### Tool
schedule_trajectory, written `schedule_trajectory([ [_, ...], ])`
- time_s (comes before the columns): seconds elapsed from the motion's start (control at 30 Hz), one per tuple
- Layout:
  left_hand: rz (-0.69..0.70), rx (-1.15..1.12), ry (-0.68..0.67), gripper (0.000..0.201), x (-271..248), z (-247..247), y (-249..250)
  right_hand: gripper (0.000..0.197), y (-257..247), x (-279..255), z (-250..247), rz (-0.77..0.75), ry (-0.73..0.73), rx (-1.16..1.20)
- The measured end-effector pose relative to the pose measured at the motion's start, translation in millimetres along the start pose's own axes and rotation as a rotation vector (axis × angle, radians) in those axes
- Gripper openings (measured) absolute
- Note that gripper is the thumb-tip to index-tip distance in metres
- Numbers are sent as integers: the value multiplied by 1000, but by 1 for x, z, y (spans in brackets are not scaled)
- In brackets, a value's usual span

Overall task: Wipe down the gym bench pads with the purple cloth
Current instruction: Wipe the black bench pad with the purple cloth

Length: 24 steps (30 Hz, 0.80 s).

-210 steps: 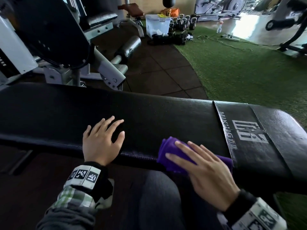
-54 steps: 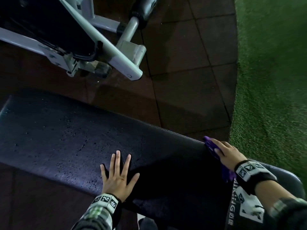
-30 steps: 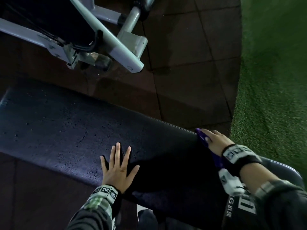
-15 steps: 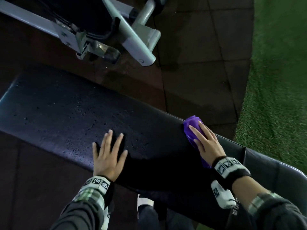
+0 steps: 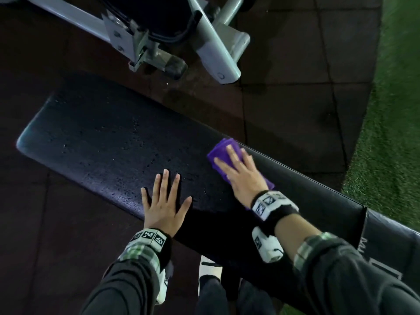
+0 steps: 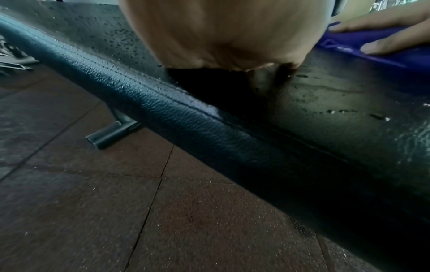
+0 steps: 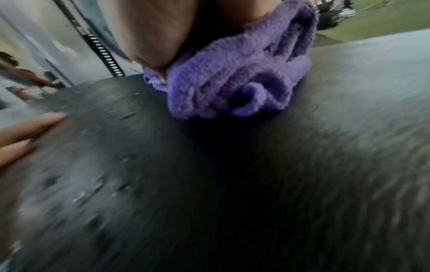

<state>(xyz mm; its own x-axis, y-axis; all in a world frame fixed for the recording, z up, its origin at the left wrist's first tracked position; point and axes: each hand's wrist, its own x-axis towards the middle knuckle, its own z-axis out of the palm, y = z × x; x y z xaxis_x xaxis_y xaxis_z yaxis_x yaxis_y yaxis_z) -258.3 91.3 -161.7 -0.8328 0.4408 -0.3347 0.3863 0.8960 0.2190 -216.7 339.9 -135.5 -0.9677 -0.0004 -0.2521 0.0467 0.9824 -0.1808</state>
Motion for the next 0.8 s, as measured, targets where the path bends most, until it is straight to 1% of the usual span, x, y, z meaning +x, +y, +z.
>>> schedule_trajectory([
  [0.03,-2,-10,4,75,1,1,0,80,-11,-8,4,-67,-29,-26],
  [0.1,-6,-12,0,75,1,1,-1,71,-18,-36,13,-187,-70,-41],
  [0.17,-1,0,-4,76,1,1,-1,68,-5,-75,22,-236,-97,-71],
  [0.2,3,5,-4,75,0,1,-2,73,6,-92,24,-239,-106,-73],
  [0.23,6,8,-3,75,0,1,-2,83,19,-105,23,-212,-116,-58],
  [0.27,8,10,-2,74,0,1,-2,93,34,-114,23,-152,-119,-28],
  [0.3,7,7,0,73,0,1,-3,98,49,-118,23,-76,-120,-2],
  [0.33,4,3,2,73,0,1,-2,99,63,-118,21,-5,-135,21],
  [0.4,0,-10,9,73,0,2,-1,98,83,-99,12,106,-185,72],
  [0.43,-1,-15,14,73,0,2,-1,95,85,-83,8,167,-163,97],
  [0.5,-3,-14,8,72,0,2,-1,85,75,-47,-1,279,-99,127],
  [0.57,4,-8,14,72,0,3,-2,78,52,-18,-8,287,-100,147],
  [0.6,5,-11,16,72,0,3,-3,80,40,-9,-10,251,-88,131],
  [0.67,-5,-20,9,72,0,2,-2,87,18,-9,-3,97,-65,52],
  [0.77,-14,-20,-4,75,0,0,-1,73,6,-44,12,-175,-119,-55],
  [0.8,-10,-12,-10,75,1,-1,-1,70,10,-60,16,-231,-142,-89],
])
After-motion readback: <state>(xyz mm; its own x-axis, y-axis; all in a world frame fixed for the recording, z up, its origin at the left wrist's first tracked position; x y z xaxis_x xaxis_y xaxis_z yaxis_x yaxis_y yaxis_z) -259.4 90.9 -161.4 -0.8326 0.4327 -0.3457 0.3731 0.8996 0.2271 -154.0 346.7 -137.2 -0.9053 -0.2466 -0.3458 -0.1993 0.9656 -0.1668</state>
